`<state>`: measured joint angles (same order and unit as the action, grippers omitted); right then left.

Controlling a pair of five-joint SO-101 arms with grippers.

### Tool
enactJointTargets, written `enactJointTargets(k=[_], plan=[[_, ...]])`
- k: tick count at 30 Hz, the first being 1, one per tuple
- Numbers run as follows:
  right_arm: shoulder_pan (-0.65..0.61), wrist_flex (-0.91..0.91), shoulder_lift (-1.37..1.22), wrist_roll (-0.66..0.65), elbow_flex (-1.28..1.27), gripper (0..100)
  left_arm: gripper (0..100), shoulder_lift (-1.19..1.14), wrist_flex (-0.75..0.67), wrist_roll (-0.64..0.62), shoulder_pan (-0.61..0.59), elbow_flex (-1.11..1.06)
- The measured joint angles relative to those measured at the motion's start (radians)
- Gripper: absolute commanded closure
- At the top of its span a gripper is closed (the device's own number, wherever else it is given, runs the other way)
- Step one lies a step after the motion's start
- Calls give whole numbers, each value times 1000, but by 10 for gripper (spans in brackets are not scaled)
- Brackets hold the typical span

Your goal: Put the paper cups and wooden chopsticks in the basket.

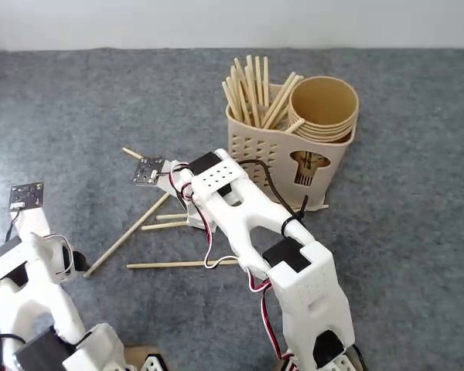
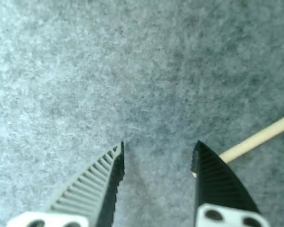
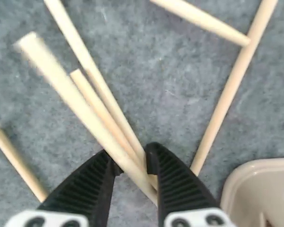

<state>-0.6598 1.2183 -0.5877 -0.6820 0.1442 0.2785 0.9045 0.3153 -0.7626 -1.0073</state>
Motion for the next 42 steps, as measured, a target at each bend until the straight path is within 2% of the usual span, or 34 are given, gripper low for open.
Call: enactJointTargets(k=[16, 31, 42], plan=[[-8, 158, 318, 2, -23, 989, 775, 0, 0, 0, 0, 0], [-8, 166, 715, 0, -23, 989, 775, 0, 0, -2, 0, 0], [6, 64, 898, 161, 72, 989, 775, 0, 0, -2, 0, 0]])
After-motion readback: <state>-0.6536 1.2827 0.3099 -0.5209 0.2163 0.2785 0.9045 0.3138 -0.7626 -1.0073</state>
